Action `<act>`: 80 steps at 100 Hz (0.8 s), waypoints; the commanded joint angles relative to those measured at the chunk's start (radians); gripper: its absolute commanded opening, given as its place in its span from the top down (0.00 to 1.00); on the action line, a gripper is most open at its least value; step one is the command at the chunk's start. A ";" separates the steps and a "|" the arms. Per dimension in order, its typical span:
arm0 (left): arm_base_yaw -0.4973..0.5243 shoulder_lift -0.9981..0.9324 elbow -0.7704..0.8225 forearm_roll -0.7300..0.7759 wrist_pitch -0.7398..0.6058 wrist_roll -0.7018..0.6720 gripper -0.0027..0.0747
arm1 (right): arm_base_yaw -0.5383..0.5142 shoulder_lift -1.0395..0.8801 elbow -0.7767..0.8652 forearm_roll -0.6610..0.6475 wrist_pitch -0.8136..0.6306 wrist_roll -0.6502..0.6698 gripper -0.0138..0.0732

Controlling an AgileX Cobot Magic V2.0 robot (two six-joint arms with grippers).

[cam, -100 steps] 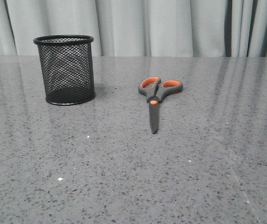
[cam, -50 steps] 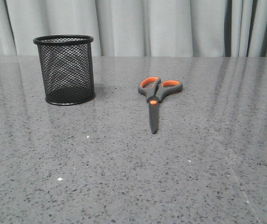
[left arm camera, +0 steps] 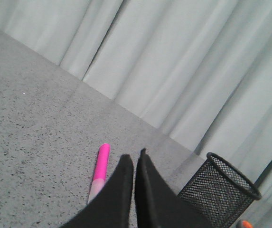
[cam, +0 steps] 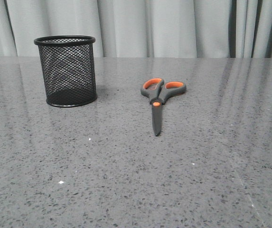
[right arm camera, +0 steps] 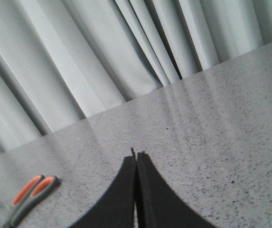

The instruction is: Put pen and scissors into bin

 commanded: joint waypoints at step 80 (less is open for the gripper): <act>0.003 0.483 -0.675 0.352 0.682 0.187 0.99 | 0.057 0.523 -0.600 0.019 0.604 -0.146 0.92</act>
